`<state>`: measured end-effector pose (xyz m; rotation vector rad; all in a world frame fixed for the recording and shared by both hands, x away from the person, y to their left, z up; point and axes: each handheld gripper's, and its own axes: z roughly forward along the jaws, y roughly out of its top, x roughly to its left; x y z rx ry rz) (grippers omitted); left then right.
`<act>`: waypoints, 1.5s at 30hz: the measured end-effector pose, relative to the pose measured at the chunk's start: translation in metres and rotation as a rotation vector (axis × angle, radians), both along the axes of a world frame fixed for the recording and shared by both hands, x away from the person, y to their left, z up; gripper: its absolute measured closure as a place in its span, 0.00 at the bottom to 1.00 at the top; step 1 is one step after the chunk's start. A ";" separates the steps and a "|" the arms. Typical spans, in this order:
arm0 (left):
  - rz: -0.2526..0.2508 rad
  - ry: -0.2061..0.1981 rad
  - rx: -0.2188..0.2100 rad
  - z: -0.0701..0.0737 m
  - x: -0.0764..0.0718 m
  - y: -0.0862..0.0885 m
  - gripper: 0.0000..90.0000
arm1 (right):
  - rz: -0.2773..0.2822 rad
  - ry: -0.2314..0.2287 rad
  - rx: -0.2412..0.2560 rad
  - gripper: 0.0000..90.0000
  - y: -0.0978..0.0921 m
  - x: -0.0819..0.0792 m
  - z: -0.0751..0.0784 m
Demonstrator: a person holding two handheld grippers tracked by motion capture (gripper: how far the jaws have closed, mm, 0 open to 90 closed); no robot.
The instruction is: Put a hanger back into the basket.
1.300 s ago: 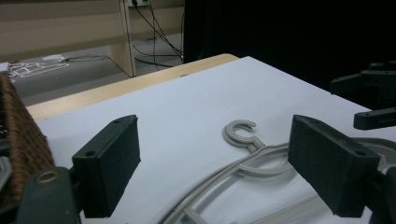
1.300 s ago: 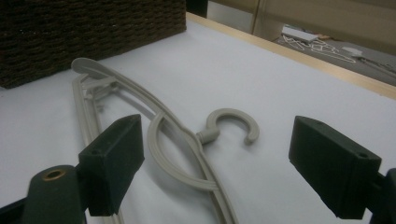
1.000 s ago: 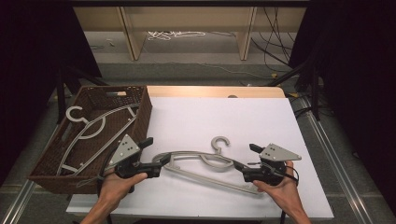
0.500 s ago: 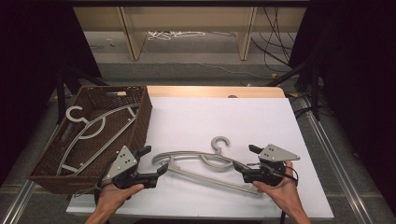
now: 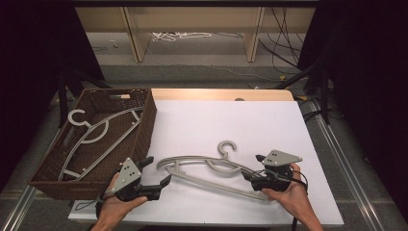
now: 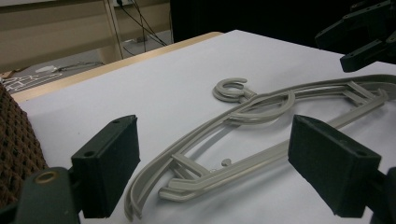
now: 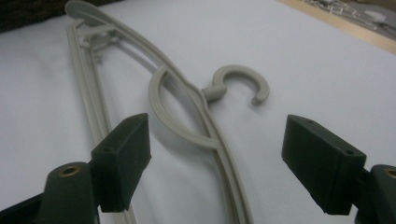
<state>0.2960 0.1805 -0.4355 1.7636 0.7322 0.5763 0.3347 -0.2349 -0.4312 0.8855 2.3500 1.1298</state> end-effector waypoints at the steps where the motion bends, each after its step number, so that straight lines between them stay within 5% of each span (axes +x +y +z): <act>1: 0.001 -0.001 0.003 0.000 0.000 0.001 0.18 | -0.001 0.007 -0.009 0.29 -0.001 0.001 -0.001; 15: 0.000 0.007 0.002 -0.002 0.001 0.000 0.19 | 0.061 0.131 -0.184 0.44 0.008 0.036 -0.021; 20: -0.002 0.008 0.000 -0.002 0.001 0.000 0.19 | 0.035 0.226 -0.208 0.54 0.013 0.043 -0.022; 30: -0.005 0.005 -0.001 -0.001 0.001 0.000 0.19 | 0.068 0.302 -0.256 0.71 0.019 0.057 -0.030; 38: -0.017 0.017 -0.003 -0.002 0.000 -0.002 0.19 | 0.102 0.322 -0.262 0.85 0.019 0.062 -0.032; 45: -0.029 0.014 -0.007 -0.003 0.002 -0.003 0.19 | 0.156 0.247 -0.319 0.90 0.024 0.059 -0.026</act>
